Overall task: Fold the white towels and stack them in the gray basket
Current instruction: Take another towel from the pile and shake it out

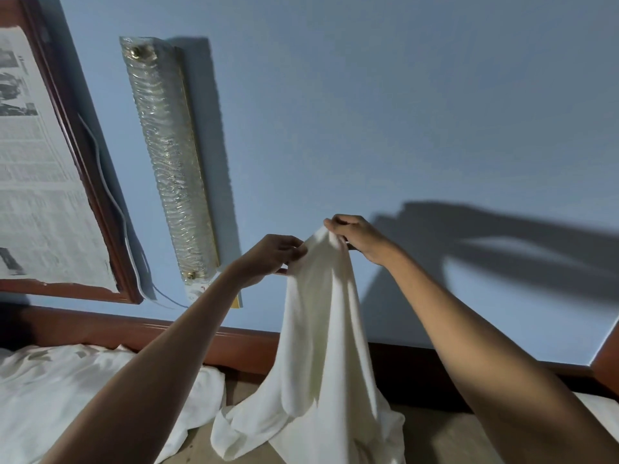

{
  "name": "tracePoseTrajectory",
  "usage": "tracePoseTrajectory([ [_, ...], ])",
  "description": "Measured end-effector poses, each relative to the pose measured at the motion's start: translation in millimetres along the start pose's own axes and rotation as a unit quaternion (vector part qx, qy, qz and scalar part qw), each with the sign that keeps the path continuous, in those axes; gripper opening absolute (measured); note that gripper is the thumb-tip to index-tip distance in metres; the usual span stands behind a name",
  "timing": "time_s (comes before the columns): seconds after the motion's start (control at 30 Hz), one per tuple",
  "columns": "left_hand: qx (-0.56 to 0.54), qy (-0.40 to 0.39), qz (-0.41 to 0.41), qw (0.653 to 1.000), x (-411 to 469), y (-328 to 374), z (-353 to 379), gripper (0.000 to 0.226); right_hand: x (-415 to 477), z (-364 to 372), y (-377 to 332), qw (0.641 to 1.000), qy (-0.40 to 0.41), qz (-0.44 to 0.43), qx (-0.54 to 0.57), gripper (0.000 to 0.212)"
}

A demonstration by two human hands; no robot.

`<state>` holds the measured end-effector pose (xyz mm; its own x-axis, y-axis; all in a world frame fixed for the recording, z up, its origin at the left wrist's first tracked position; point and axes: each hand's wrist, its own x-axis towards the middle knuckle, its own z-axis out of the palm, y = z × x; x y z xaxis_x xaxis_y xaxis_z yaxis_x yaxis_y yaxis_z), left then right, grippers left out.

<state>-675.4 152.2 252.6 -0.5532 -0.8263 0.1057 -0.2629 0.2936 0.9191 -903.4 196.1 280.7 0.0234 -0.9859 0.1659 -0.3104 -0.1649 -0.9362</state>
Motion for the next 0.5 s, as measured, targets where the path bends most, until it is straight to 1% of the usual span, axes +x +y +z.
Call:
tracePoseTrajectory([
  [0.07,0.018,-0.010,-0.002,1.000,2,1,2,0.024,3,-3,-3,0.999,0.039,-0.013,-0.013,0.045],
  [0.2,0.070,-0.041,-0.001,0.997,8,2,9,0.018,5,-12,-3,0.994,0.105,-0.029,-0.029,0.046],
  [0.27,0.077,-0.056,-0.011,0.995,11,-1,12,0.027,7,-15,0,0.989,0.147,-0.026,-0.020,0.046],
  [0.33,0.076,-0.074,-0.027,0.994,12,-4,11,0.040,9,-22,2,0.976,0.217,-0.022,-0.003,0.048],
  [0.4,0.082,-0.090,-0.040,0.992,10,-7,8,0.044,9,-33,3,0.958,0.286,-0.014,-0.004,0.049],
  [0.43,0.085,-0.088,-0.034,0.992,10,-7,5,0.047,9,-39,7,0.953,0.304,-0.010,-0.014,0.048],
  [0.47,0.085,-0.073,-0.018,0.993,10,-7,1,0.048,9,-45,11,0.953,0.302,-0.005,-0.034,0.046],
  [0.5,0.090,-0.046,0.001,0.995,11,-4,-2,0.045,9,-48,14,0.959,0.276,0.009,-0.066,0.042],
])
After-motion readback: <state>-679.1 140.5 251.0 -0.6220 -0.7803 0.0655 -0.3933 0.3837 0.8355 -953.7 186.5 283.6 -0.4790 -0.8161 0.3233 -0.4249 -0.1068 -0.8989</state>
